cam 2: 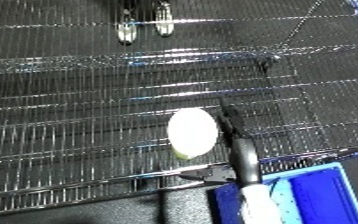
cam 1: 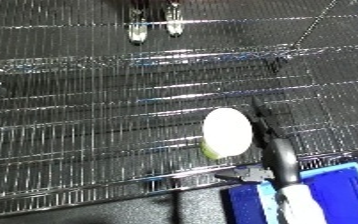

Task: Pick up the object and place it into the box

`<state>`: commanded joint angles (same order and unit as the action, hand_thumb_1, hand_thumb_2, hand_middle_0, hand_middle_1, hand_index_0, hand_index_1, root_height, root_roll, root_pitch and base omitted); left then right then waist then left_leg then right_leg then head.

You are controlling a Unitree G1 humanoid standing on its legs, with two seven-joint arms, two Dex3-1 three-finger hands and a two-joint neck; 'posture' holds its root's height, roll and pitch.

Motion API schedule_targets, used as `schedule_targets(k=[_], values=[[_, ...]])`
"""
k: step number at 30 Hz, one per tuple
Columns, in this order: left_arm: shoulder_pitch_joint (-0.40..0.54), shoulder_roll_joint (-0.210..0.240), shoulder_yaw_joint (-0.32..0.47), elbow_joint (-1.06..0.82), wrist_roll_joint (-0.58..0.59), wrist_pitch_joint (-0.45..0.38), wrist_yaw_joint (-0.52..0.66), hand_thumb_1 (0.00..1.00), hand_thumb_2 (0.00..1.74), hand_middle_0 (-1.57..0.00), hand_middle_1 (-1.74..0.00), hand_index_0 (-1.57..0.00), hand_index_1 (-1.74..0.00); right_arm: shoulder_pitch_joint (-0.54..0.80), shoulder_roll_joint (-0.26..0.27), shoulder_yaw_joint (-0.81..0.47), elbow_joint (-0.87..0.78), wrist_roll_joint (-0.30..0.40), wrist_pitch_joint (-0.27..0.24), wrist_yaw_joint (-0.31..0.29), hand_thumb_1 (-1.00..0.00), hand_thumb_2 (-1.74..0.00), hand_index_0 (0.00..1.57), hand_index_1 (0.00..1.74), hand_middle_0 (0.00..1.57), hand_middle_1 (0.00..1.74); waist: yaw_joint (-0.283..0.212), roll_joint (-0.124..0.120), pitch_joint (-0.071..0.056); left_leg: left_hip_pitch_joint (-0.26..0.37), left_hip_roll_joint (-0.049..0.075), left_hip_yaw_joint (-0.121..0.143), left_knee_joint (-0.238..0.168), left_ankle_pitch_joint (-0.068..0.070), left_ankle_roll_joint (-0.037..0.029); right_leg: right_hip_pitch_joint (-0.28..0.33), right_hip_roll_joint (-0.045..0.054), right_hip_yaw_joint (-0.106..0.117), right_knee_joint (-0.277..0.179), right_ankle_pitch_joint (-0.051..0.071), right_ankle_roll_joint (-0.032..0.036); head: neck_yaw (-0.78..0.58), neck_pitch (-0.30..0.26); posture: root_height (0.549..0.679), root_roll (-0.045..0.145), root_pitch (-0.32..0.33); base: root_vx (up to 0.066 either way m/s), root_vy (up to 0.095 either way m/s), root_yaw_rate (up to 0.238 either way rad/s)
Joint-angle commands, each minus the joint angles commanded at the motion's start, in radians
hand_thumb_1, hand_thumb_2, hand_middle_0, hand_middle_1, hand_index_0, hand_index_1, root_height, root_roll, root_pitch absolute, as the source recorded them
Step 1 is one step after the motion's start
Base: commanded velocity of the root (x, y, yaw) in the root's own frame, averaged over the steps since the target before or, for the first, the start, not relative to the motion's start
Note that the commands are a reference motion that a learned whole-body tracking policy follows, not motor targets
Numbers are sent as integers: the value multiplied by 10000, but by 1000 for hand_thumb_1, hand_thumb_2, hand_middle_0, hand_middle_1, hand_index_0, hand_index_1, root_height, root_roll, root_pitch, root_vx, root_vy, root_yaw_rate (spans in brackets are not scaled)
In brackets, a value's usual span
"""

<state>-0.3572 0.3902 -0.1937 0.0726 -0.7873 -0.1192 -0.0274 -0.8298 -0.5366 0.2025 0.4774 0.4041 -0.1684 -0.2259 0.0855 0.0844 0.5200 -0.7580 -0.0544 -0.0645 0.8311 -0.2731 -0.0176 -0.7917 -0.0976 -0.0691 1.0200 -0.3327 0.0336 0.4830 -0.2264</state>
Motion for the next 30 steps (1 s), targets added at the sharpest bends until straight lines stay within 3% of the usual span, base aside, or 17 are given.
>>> schedule_targets(k=[5,13,19,30], values=[[-125,17,-83,77,-101,25,-14,1000,1740,-1570,-1740,-1570,-1740,-546,14,215,595,270,-38,81,0,0,0,0,0,0,99,67,0,-129,-39,-33,79,-1,-2,-85,-10,-56,44,-27,-44,151,183,601,43,181,-10,-8,48],[-203,36,-190,103,-232,27,-87,1000,1740,-1570,-1740,-1570,-1740,-1093,51,464,1235,652,-245,291,-400,-696,628,696,628,696,205,160,0,-207,-115,-56,84,17,7,-131,5,-96,26,-45,-114,402,196,601,45,188,-2,4,35],[-156,37,-235,87,-288,50,-145,1000,1740,-1570,-1740,-1570,-1740,-1119,22,471,1316,659,-165,273,-700,-1218,1099,1218,1099,1218,203,174,0,-147,-151,-57,-12,40,33,-71,32,-75,-66,-15,-119,482,233,602,44,189,-2,10,3],[125,123,-168,199,-281,-75,-249,1000,1740,-1570,-1740,-1570,-1740,-559,-48,262,614,316,-198,-91,-700,-1218,1099,1218,1099,1218,35,63,0,342,-86,-34,-486,150,42,385,128,-40,-523,114,-108,417,283,611,44,180,-34,13,-40]])
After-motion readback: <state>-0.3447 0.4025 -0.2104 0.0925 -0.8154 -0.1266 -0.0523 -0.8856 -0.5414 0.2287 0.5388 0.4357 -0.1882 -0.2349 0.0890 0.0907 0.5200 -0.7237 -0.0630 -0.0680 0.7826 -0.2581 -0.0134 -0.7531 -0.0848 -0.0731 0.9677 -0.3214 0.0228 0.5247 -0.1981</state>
